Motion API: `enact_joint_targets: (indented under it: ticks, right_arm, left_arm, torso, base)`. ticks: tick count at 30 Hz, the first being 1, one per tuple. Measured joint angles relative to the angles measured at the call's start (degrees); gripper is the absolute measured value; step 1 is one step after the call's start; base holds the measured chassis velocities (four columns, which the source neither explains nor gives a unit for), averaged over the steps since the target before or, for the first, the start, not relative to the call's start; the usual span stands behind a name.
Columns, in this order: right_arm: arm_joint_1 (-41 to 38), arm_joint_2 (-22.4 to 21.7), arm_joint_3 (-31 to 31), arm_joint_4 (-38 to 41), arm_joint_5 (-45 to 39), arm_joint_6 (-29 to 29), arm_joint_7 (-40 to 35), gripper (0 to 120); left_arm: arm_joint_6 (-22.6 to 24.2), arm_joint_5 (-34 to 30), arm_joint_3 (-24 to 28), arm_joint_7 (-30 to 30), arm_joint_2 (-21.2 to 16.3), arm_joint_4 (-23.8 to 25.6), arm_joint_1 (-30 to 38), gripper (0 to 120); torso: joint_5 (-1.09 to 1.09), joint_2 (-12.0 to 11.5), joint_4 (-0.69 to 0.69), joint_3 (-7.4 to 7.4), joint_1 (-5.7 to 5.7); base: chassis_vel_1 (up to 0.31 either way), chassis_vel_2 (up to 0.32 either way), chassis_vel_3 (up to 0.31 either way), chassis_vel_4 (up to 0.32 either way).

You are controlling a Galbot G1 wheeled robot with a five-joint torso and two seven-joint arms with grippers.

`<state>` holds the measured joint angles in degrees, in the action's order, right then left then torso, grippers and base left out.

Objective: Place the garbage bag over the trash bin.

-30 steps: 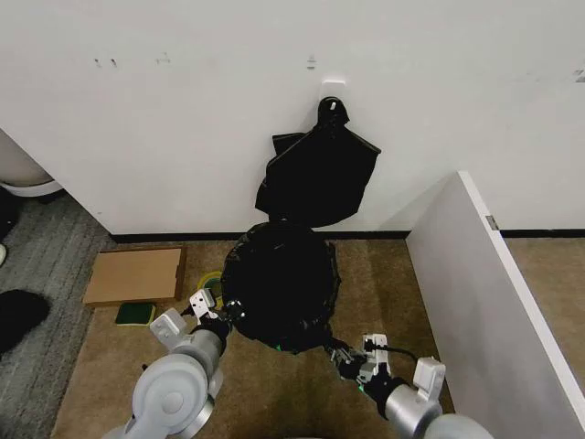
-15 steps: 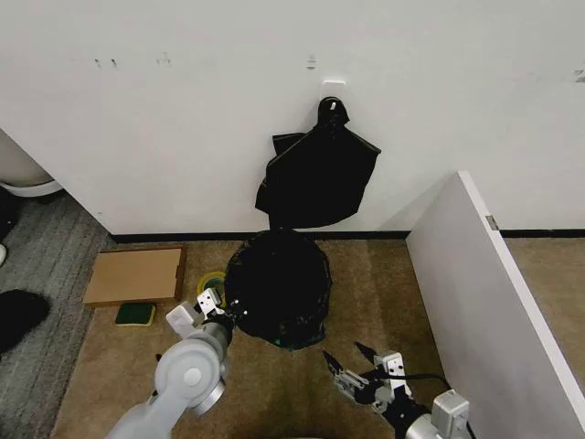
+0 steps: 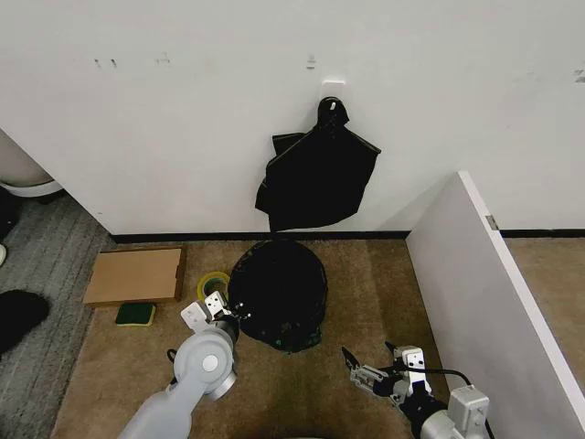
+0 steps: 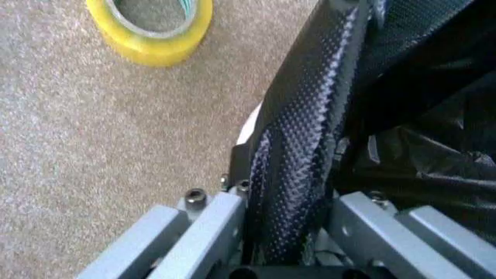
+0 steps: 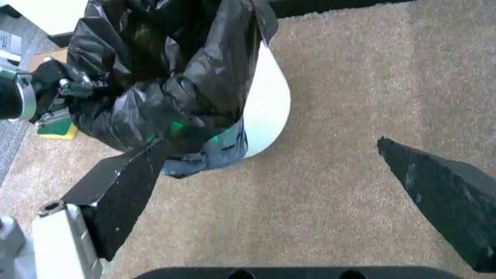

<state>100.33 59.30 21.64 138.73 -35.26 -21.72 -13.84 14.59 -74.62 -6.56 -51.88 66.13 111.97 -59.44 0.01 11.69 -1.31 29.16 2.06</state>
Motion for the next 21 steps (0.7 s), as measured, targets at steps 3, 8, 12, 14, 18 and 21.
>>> enact_joint_targets:
  ticks: [3, 8, 12, 14, 18, 21]
  right_arm:
    - [0.0, 0.1, -0.2, 0.0, 0.0, -0.1, 0.0, 100]
    - [-0.2, 0.0, -0.3, 0.0, 0.0, -0.1, 0.0, 100]
    - [-0.6, 0.3, -1.3, -0.3, 0.1, -0.1, 0.0, 100]
    - [-0.8, 0.5, -2.0, -0.4, 0.2, -0.2, 0.0, 100]
    - [-0.8, 0.6, -2.5, -0.4, 0.4, -0.3, 0.0, 100]
    - [-1.1, 0.6, -2.7, -0.3, 0.5, -0.4, 0.0, 100]
  left_arm:
    - [0.0, 0.0, 0.0, -0.6, 0.4, -0.6, 0.6, 19]
    - [0.1, -0.2, -0.1, -0.7, 0.4, 0.3, 0.8, 39]
    - [-0.1, -0.6, -0.5, 0.0, -0.5, 2.1, 0.9, 51]
    - [-0.7, -0.5, -0.9, 1.5, -1.0, 3.2, 0.9, 57]
    - [-1.3, 0.0, -1.4, 2.9, -1.7, 5.1, 0.5, 72]
    - [-1.3, 0.0, -1.7, 2.9, -2.3, 6.9, -0.4, 86]
  torso:
    - [0.01, 0.0, 0.00, 0.00, 0.00]
    - [-0.02, 0.0, -0.01, 0.00, 0.01]
    - [-0.01, 0.0, -0.01, 0.00, 0.01]
    - [-0.01, 0.0, -0.01, 0.00, 0.01]
    - [-0.01, 0.0, -0.01, 0.00, 0.01]
    - [-0.01, 0.0, 0.00, 0.00, 0.01]
  base:
    - [0.000, 0.000, 0.000, 0.000]
    - [0.000, 0.000, 0.000, 0.000]
    - [0.000, 0.000, 0.000, 0.000]
    - [0.000, 0.000, 0.000, 0.000]
    - [0.000, 0.000, 0.000, 0.000]
    - [0.000, 0.000, 0.000, 0.000]
